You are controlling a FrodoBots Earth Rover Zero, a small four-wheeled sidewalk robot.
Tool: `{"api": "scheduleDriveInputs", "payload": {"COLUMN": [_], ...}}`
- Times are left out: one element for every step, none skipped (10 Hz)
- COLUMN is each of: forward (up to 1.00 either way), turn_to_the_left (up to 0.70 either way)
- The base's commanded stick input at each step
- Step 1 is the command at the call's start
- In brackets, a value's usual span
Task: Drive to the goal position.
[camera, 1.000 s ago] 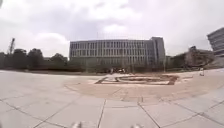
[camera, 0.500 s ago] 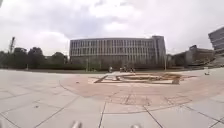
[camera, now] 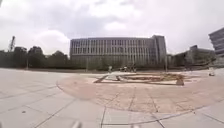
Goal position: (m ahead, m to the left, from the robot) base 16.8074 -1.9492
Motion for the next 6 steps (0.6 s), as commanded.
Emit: {"api": "scheduleDriveInputs", "payload": {"forward": [0.70, 0.70, 0.70, 0.70, 0.70, 0.70], "turn_to_the_left": [0.00, 0.00, 0.00, 0.00, 0.00, 0.00]}}
